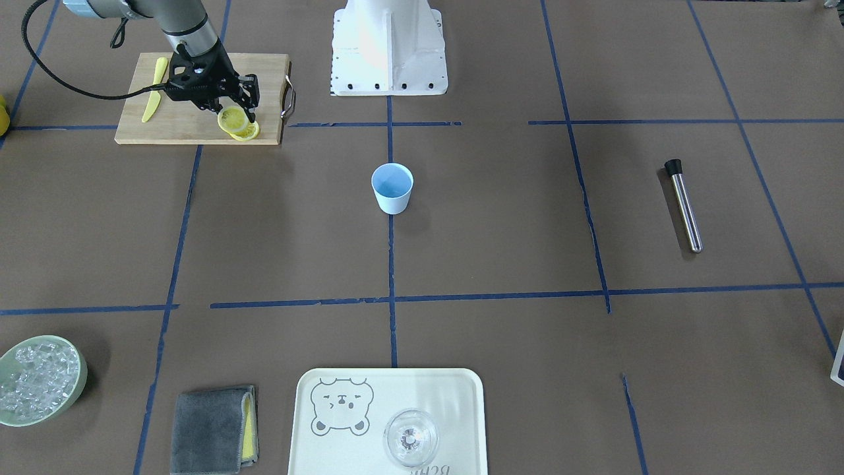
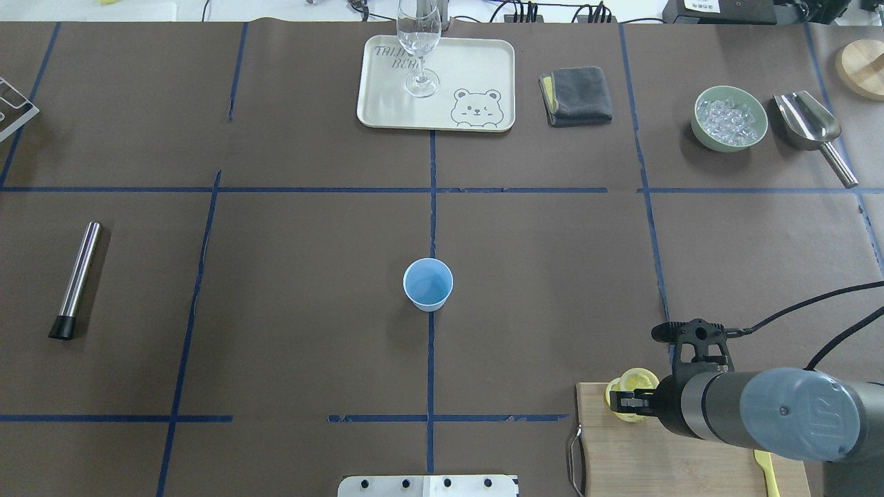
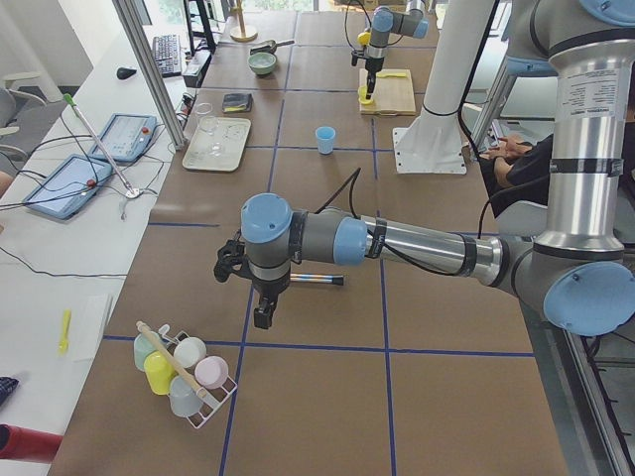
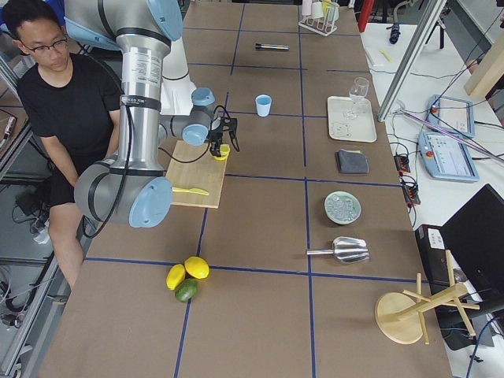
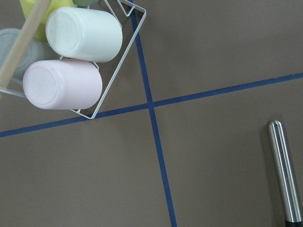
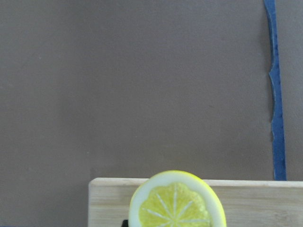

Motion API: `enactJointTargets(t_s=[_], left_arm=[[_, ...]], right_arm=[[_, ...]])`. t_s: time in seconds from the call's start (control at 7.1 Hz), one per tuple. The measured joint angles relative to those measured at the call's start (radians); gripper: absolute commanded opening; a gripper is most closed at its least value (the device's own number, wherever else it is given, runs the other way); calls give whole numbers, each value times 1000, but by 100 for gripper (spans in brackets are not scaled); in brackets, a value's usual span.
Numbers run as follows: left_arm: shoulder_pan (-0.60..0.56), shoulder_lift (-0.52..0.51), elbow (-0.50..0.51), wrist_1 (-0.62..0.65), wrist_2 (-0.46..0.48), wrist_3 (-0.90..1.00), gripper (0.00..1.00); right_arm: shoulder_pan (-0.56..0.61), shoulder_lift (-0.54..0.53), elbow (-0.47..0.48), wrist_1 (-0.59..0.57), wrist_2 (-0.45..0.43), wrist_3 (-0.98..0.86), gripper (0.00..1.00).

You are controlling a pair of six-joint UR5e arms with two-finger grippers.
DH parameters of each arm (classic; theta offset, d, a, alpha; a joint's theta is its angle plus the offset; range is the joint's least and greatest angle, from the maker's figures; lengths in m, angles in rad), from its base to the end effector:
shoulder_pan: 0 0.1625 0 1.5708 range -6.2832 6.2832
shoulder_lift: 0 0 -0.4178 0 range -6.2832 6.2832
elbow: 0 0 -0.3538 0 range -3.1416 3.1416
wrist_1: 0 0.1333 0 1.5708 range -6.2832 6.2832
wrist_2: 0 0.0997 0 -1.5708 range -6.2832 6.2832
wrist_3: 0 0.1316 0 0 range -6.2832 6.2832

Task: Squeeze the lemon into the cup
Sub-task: 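Close the right gripper on the yellow lemon slice and lift it, then carry the lemon slice with the right gripper over the blue cup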

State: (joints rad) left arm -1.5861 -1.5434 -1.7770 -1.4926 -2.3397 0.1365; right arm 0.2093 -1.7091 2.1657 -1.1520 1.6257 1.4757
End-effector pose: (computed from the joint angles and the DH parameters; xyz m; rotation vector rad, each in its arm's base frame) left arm -0.0486 -0.4447 0.6013 0.1537 0.7595 0.1538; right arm -0.3893 -0.2116 0.4280 0.0820 -0.8731 0.0828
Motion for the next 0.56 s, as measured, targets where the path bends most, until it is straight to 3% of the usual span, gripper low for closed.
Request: enactJointTargets(t_s=[0.56], left_arm=[[1,-1,2,0,-2,-1,100]], right_arm=[[25,12,20,0,-20,0,55]])
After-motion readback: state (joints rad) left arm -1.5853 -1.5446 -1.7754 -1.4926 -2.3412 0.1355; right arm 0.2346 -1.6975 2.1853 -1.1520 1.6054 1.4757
